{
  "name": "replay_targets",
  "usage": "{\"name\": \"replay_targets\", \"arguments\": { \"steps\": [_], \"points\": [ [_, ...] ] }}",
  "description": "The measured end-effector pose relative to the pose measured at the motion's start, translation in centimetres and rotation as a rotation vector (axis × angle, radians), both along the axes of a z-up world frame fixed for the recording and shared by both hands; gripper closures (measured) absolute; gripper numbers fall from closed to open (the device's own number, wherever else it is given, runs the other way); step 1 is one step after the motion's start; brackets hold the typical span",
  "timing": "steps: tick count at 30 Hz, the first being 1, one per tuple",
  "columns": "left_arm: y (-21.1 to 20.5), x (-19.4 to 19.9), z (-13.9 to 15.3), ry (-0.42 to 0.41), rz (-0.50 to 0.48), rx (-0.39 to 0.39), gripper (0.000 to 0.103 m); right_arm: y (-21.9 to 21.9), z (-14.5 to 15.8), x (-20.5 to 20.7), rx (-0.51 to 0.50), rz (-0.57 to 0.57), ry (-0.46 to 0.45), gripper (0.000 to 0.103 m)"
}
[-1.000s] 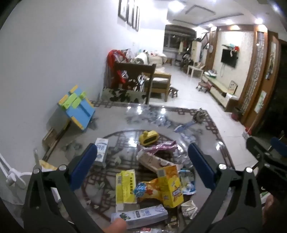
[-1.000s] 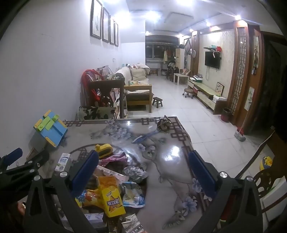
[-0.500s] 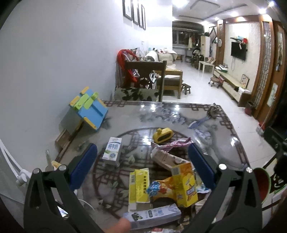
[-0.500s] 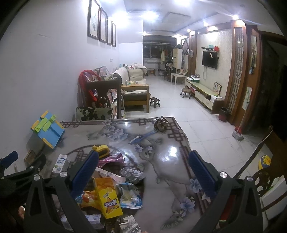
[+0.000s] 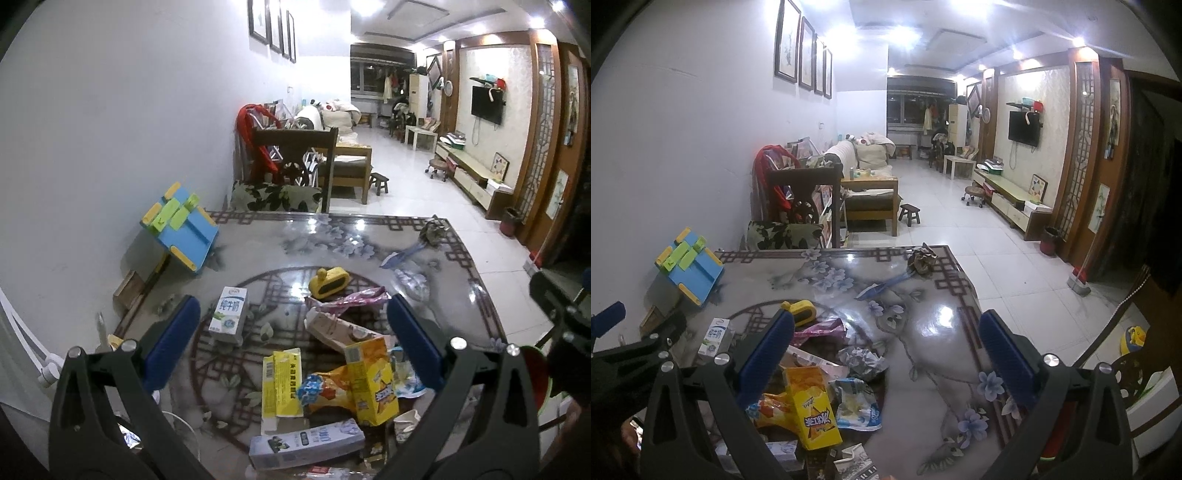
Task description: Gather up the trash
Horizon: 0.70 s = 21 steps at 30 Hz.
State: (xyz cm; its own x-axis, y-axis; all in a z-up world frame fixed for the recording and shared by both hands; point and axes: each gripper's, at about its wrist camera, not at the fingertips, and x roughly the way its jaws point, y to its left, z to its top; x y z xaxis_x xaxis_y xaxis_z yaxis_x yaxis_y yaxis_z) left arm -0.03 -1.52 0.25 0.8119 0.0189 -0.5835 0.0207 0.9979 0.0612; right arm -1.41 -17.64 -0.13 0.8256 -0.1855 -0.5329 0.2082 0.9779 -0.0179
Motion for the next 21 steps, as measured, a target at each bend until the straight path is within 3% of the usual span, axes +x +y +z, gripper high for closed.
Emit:
{"name": "replay_targets", "arguments": {
  "steps": [21],
  "points": [
    [0.39,0.02,1.09,-0.019,0.006,-0.011,0.004,0.23,0.28,-0.03,-0.025,0.013,-0.001,0.007]
  ]
}}
